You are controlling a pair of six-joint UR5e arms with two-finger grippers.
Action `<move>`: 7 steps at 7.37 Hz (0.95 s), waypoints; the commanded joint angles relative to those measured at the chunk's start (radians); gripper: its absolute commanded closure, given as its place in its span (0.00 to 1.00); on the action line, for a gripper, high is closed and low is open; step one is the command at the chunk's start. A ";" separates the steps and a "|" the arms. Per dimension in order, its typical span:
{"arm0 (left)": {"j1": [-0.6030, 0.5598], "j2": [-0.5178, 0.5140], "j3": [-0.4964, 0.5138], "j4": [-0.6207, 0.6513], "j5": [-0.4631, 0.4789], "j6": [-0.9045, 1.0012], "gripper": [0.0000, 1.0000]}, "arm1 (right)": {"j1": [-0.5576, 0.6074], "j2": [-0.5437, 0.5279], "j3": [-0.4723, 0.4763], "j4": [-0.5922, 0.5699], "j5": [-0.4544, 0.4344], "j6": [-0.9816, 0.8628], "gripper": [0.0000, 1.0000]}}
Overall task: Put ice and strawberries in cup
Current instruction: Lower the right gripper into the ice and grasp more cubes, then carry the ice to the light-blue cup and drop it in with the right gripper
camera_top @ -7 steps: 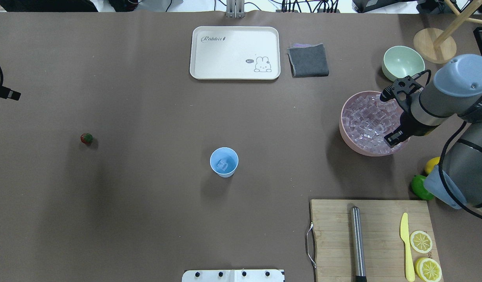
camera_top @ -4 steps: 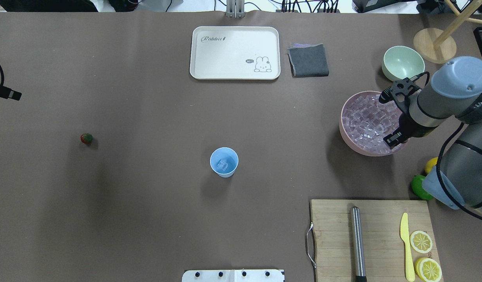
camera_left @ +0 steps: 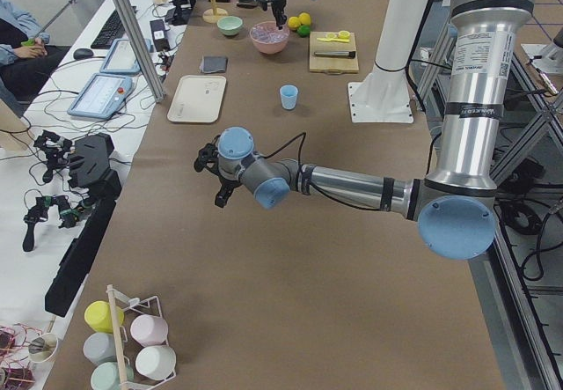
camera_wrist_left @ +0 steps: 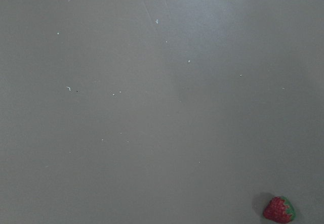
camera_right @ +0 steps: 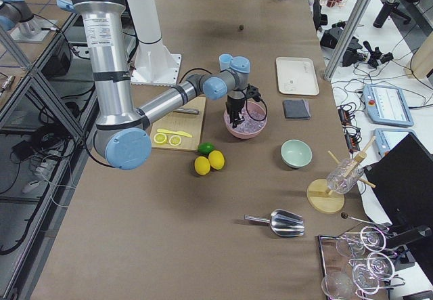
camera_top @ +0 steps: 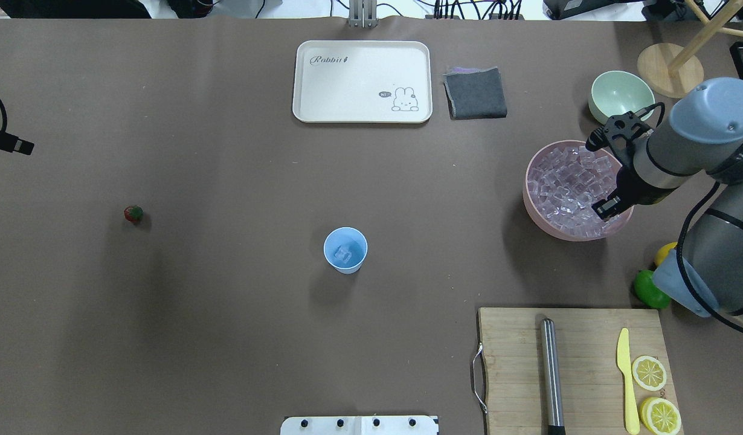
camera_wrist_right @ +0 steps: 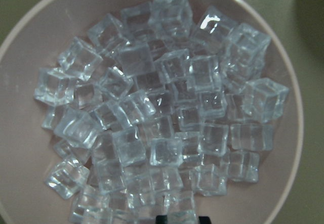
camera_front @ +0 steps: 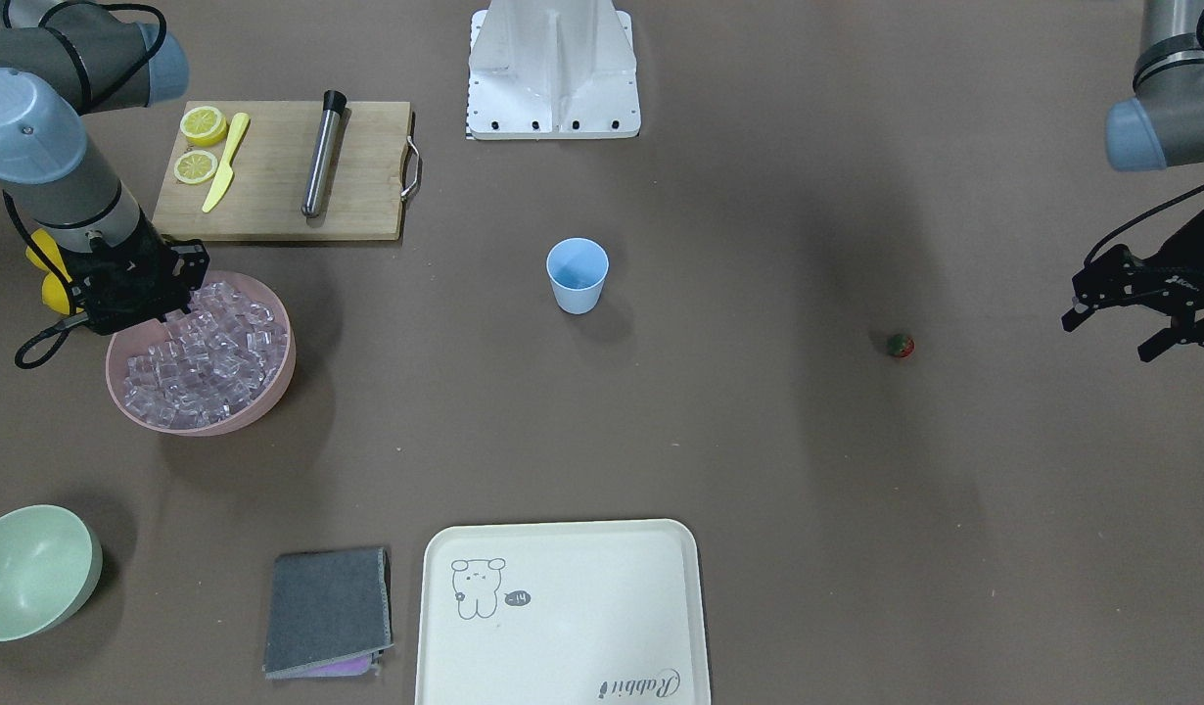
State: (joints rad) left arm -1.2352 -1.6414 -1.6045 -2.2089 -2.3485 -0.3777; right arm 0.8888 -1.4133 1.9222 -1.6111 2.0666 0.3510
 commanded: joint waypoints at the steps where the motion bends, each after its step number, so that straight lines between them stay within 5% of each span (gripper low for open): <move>1: 0.000 0.000 -0.002 0.000 0.000 -0.001 0.02 | 0.109 0.154 0.047 -0.202 0.097 0.058 1.00; 3: 0.000 0.000 0.001 -0.035 -0.002 -0.039 0.02 | 0.026 0.305 0.054 -0.225 0.078 0.512 1.00; 7: 0.025 -0.009 0.001 -0.038 0.000 -0.076 0.02 | -0.342 0.549 0.037 -0.287 -0.274 1.060 1.00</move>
State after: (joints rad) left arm -1.2155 -1.6467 -1.6031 -2.2464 -2.3487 -0.4448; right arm 0.6512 -0.9337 1.9656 -1.8585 1.8857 1.2848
